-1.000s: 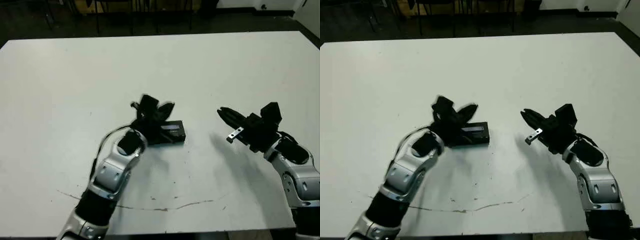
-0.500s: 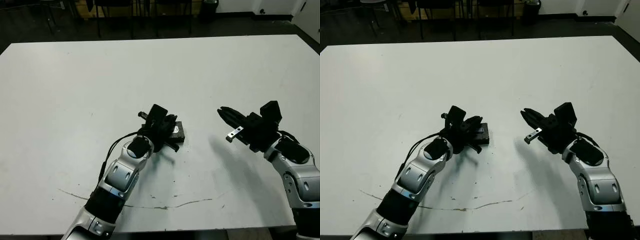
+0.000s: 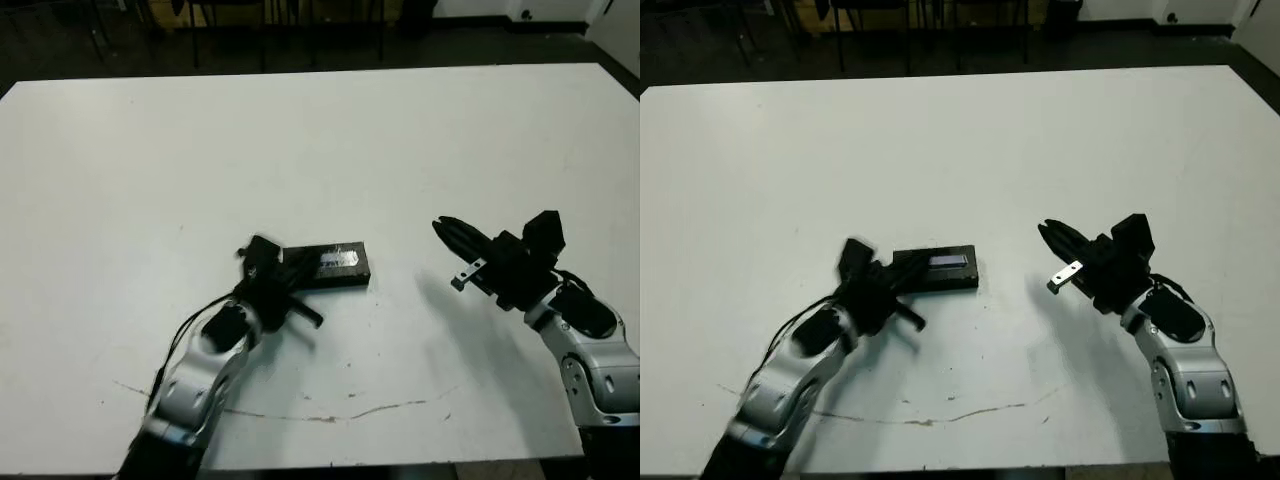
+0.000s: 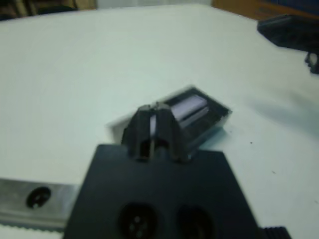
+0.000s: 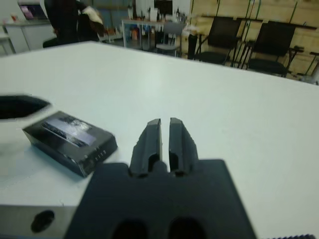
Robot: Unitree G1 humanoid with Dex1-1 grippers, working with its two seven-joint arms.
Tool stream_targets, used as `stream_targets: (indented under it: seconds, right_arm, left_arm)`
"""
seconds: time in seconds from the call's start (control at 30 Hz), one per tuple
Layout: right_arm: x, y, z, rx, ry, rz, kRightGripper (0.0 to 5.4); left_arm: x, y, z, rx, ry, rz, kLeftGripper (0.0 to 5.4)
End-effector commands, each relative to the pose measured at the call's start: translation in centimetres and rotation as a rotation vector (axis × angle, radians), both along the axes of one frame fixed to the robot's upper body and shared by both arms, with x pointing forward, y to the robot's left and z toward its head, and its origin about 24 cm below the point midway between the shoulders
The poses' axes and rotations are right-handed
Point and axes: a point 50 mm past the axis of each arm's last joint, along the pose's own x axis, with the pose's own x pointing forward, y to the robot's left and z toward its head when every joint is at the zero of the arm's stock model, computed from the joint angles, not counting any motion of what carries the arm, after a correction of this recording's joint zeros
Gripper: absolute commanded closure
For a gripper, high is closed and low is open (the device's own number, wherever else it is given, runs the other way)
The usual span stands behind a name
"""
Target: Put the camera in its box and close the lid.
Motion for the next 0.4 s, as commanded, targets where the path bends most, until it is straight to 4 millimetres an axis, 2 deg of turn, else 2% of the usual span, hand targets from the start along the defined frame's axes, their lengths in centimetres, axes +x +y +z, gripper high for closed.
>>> stream_targets:
  seconds: [0.03,0.2,0.3,0.4]
  right_arm:
    - [-0.6,0.2,-0.2,0.023,0.014,-0.071,5.40]
    - [-0.9,1.3,-0.5,0.042,-0.009,-0.173,5.40]
    - [-0.9,2.0,-0.7,0.060,-0.024,-0.253,5.40]
    - [-0.7,2.3,-1.1,0.057,-0.071,-0.288,5.40]
  left_arm:
    - [-0.6,2.7,1.8,0.001,-0.095,0.104,5.37]
    - [-1.2,6.7,4.1,-0.033,-0.239,0.271,5.37]
    - [-1.2,8.9,3.8,-0.098,-0.253,0.385,5.37]
    - [-1.3,10.1,3.0,-0.170,-0.224,0.499,5.37]
